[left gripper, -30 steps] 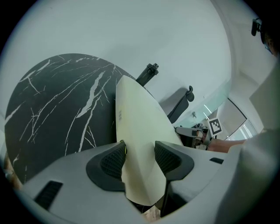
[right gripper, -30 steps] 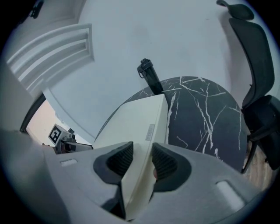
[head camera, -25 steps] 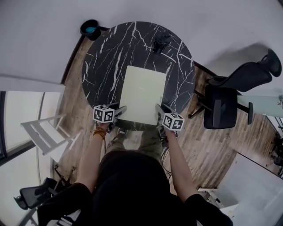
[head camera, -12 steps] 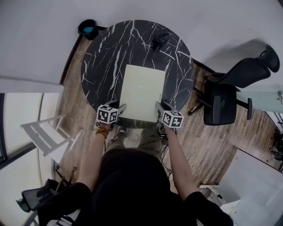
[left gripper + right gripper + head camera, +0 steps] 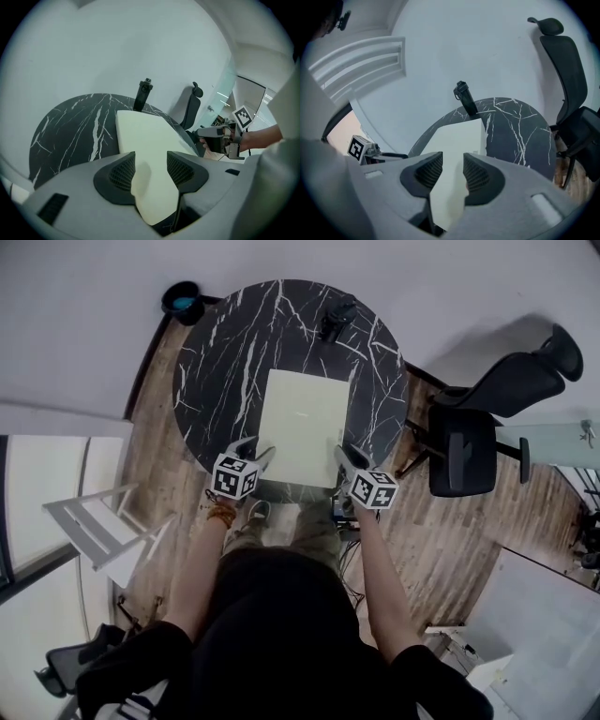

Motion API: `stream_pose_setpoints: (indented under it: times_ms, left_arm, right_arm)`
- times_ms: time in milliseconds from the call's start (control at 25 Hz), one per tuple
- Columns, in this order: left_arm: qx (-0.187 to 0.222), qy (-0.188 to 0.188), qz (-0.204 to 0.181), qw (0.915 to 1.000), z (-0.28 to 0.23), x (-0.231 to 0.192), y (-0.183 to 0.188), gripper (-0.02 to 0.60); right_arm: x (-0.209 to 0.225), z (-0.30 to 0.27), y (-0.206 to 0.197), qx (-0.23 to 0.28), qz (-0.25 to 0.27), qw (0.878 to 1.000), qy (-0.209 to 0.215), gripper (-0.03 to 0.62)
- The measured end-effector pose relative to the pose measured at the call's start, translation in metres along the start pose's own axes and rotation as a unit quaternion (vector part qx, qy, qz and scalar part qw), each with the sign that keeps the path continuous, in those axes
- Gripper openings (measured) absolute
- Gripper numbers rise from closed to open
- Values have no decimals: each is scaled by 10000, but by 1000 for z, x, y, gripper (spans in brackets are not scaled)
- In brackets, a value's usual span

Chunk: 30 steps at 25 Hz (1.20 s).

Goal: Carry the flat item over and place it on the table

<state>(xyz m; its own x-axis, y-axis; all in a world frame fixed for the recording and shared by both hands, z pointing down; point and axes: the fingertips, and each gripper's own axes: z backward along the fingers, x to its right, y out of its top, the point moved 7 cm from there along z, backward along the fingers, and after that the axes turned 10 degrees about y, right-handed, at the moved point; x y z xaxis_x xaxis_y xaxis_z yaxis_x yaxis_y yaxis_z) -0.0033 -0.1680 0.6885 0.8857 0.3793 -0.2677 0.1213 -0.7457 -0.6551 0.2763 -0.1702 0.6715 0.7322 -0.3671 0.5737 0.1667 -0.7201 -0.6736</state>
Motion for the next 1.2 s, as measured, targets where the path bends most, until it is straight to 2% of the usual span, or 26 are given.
stream_pose_setpoints:
  times_ms: [120,400,800,1200]
  left_arm:
    - [147,62,-212,9996,10,8,13,222]
    - [572,53,-423,9975,38,25,34,223]
    - [924,94,-551,9941,68,34,39,222]
    - [1303,-93,-758,9885,105,49,48,219]
  right_arm:
    - [-14,9,5,105,164,9998,25,133]
    - [-42,35,8,454,347,9983,-136,133]
    - [-71,65,10,829,611,9939,-386,130]
    - [-109,84,6,1098,824,9895,-449,130]
